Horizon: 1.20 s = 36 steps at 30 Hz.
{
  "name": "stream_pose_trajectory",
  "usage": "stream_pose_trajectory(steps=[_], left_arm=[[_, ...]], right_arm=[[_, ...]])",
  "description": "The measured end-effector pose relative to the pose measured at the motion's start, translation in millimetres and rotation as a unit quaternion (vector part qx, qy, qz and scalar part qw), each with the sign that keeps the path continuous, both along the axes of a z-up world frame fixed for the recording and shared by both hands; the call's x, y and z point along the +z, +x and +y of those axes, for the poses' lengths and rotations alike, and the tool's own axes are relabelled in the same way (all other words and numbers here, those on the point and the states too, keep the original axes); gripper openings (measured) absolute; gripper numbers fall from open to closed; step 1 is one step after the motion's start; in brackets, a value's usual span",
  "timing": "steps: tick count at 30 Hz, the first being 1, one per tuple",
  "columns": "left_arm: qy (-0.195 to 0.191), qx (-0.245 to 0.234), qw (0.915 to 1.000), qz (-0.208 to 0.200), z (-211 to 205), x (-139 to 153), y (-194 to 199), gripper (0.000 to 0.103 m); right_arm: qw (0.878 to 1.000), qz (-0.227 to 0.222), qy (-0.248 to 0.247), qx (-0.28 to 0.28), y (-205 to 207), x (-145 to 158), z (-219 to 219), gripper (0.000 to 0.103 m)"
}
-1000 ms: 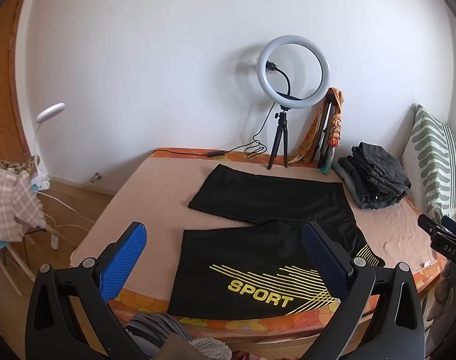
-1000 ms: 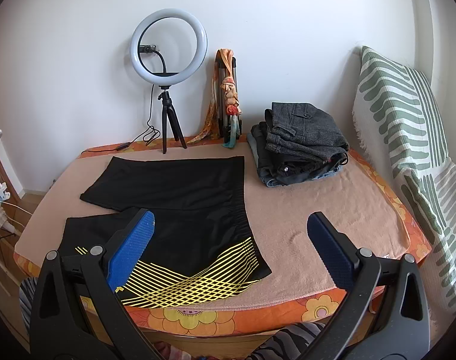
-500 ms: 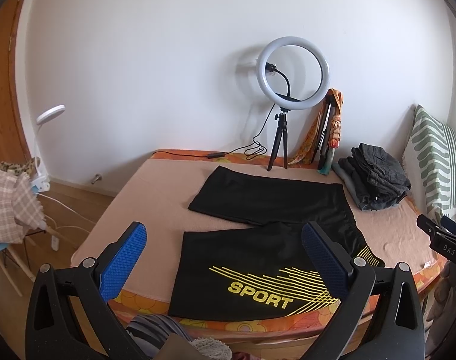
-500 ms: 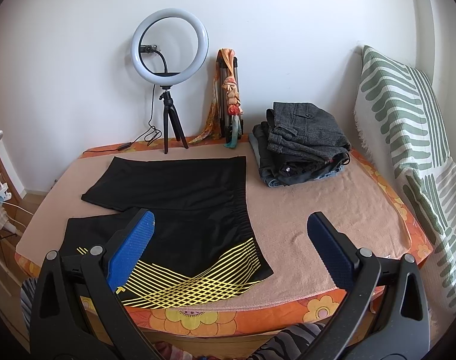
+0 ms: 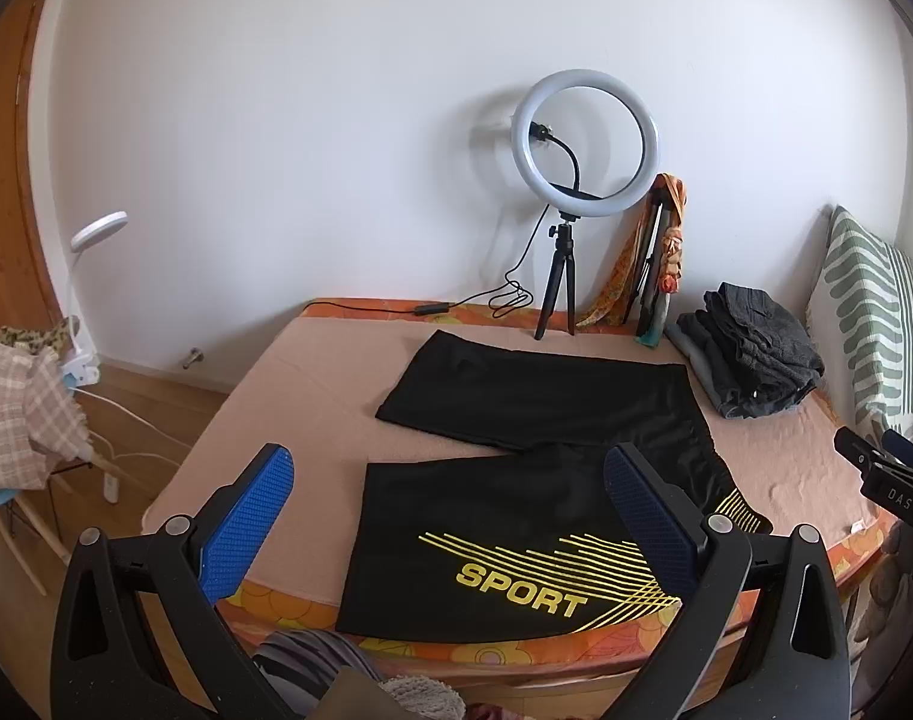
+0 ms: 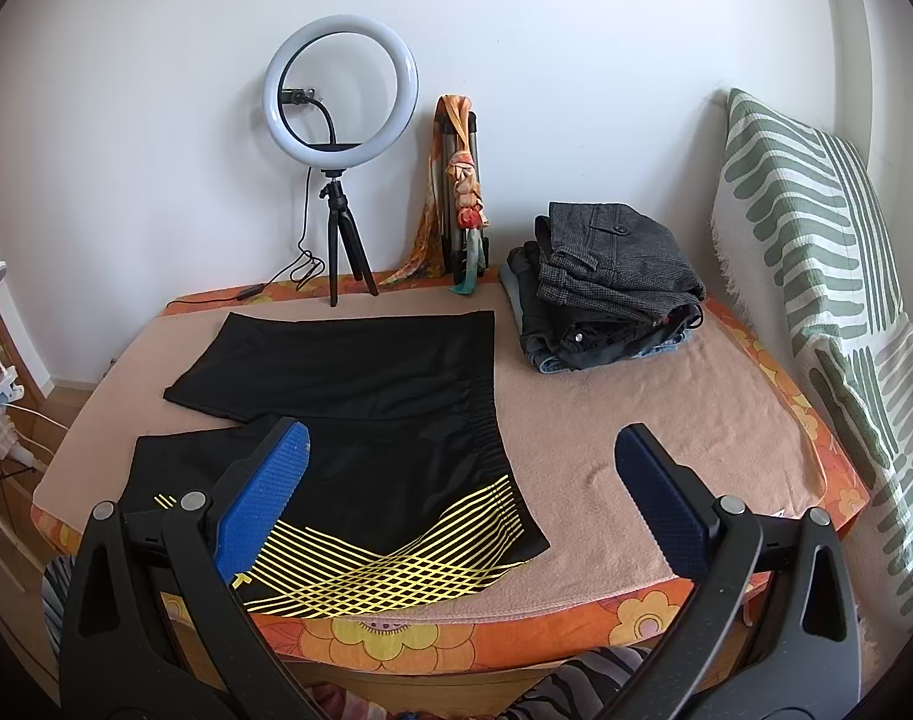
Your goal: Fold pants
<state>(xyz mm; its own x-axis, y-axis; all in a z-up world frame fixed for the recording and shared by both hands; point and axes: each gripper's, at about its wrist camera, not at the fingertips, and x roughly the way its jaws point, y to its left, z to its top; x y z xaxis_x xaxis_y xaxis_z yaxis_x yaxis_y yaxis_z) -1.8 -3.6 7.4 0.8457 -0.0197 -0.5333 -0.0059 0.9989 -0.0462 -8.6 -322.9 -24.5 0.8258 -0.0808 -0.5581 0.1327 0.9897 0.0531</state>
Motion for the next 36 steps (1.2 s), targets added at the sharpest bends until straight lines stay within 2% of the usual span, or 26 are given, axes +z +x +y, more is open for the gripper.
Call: stream_pose_trajectory(steps=[36], left_arm=[[0.0, 0.0, 1.0, 0.004, -3.4, -1.9, 3.6, 0.103]], right_arm=[[1.0, 0.002, -0.004, -0.002, 2.7, -3.7, 0.4, 0.103]])
